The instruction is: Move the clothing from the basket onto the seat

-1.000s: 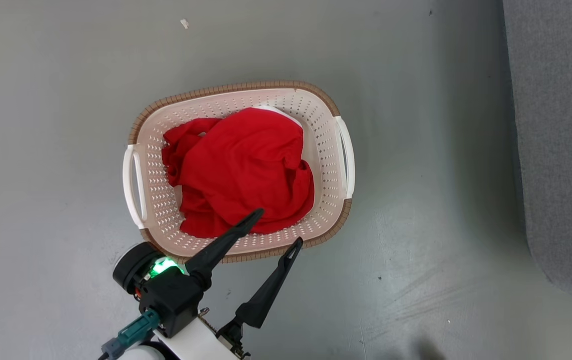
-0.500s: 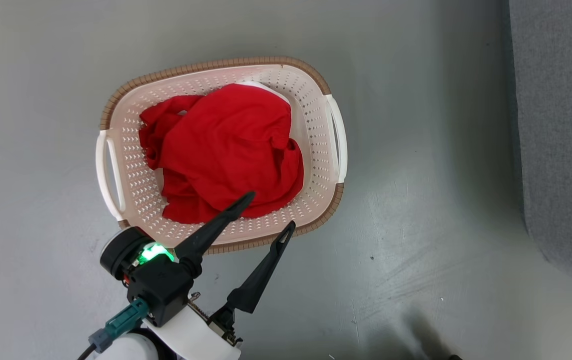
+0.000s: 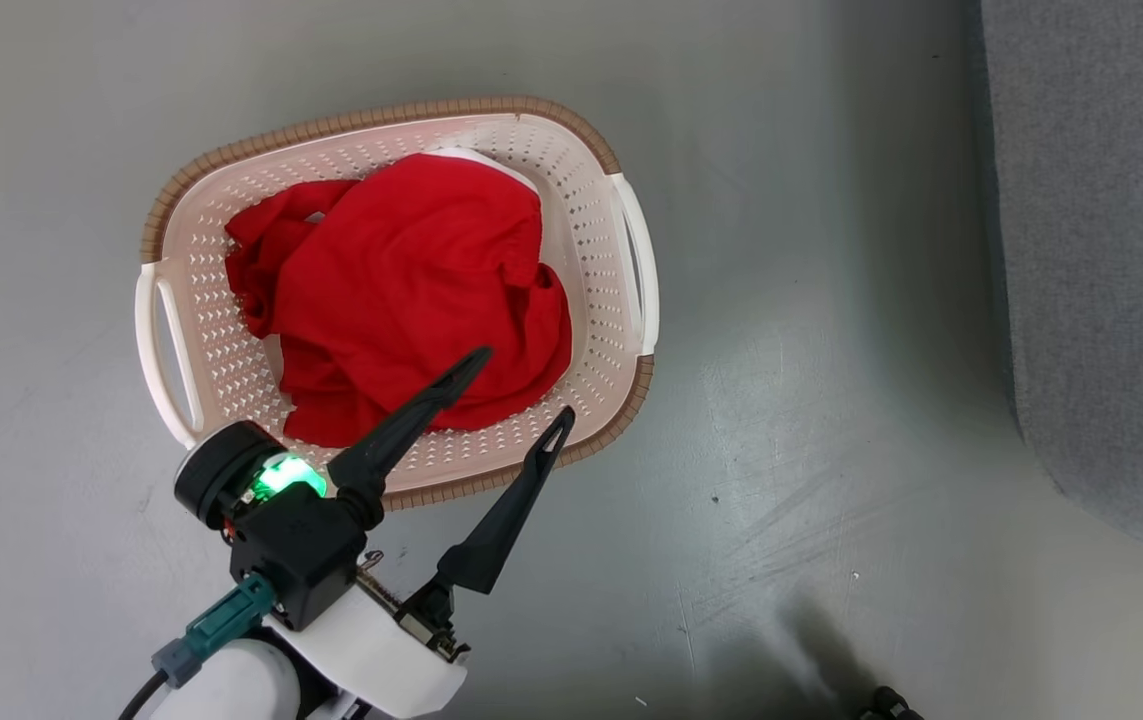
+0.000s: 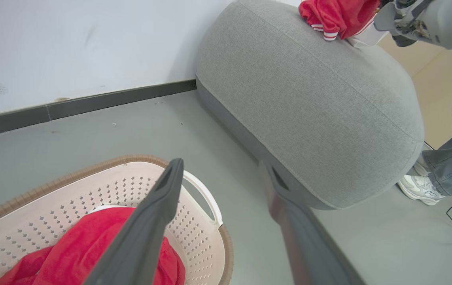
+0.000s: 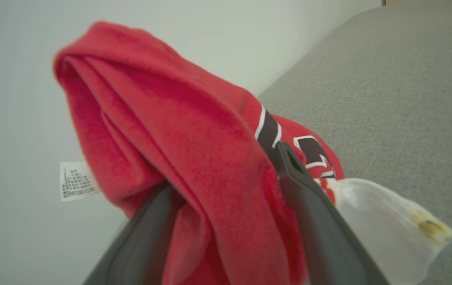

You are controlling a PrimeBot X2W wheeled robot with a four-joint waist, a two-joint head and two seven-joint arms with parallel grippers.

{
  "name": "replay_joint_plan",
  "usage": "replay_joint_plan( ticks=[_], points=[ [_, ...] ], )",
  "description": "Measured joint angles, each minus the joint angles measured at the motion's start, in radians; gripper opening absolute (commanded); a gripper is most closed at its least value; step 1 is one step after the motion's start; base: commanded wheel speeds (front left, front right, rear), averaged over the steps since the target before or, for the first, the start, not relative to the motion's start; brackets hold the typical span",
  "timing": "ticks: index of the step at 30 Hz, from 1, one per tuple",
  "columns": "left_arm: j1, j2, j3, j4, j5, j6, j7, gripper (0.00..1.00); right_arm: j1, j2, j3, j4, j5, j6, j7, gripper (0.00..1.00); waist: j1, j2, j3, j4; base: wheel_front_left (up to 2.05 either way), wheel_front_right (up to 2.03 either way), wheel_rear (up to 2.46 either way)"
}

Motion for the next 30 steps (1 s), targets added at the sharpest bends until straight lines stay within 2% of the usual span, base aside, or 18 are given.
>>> replay_joint_plan(
  ticks=[7,18,30],
  points=[
    [-0.029,-0.017,0.01,0.023,-0.003,0.0,-0.024,1.0,0.054,0.026,0.091,-0.003,0.022,0.0,-0.016,1.0,0.0,0.0,-0.025,-0.011,0.0,0.0,0.0],
    [-0.048,-0.029,0.063,0.113,-0.031,0.002,-0.051,1.0,0.232,0.142,0.23,-0.115,0.156,0.0,-0.034,1.0,0.0001,0.0,-0.087,-0.031,0.0,0.0,0.0],
    [-0.05,-0.045,0.066,0.189,-0.059,0.001,-0.086,1.0,0.422,0.151,0.28,-0.282,0.219,0.0,-0.041,1.0,0.0,0.0,-0.174,-0.063,0.0,0.0,0.0]
  ],
)
